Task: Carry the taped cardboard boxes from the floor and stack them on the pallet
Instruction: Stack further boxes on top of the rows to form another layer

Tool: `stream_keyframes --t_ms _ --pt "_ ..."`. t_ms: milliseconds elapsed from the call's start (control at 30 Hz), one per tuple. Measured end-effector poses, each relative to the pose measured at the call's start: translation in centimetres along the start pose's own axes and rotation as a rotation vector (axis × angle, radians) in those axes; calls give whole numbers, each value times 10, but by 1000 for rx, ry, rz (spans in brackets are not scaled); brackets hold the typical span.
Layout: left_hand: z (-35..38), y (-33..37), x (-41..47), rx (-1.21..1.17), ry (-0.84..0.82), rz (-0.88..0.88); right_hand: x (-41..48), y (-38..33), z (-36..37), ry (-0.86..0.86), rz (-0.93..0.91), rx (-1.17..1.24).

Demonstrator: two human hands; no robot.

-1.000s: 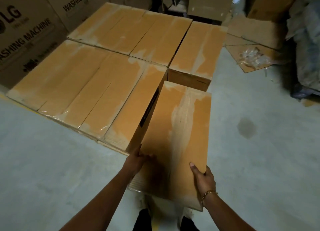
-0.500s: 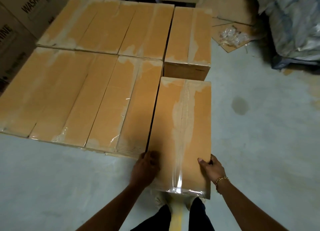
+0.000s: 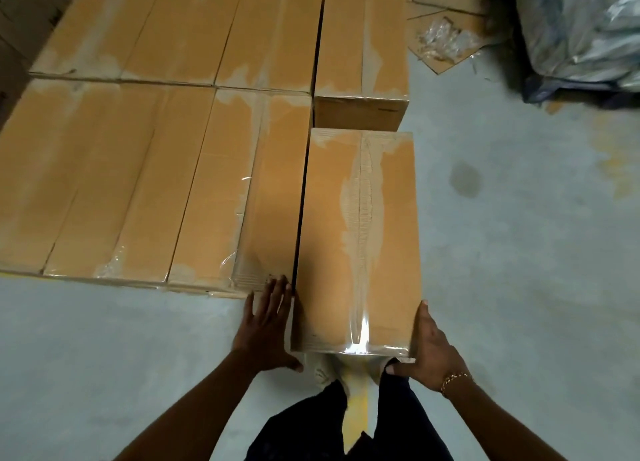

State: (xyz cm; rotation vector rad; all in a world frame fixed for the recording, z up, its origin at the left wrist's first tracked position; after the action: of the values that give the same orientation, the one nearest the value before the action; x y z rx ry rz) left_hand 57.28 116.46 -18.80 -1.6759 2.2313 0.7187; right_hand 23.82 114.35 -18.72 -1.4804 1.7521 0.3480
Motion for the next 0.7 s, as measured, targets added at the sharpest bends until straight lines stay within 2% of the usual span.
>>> stream_keyframes --t_ms 133,367,700 --pt "-1 1 1 28 31 -21 -6 -5 -3 72 25 -171" --pt "-26 -3 6 -21 173 -14 12 -24 -22 131 8 -198" --pt "-61 -12 40 75 150 -190 58 -48 -63 171 -14 -217"
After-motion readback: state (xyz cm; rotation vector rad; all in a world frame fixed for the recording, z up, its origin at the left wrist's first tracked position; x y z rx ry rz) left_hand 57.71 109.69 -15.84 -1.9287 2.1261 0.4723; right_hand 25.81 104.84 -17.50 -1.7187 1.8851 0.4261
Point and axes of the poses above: each hand's wrist, its own x-axis towards the middle knuckle, its own z-axis out of the palm, y = z × x, the point moved 10 cm from there along x, towards the middle knuckle, and after that the axes turned 7 degrees about z, right-handed, at the moved point
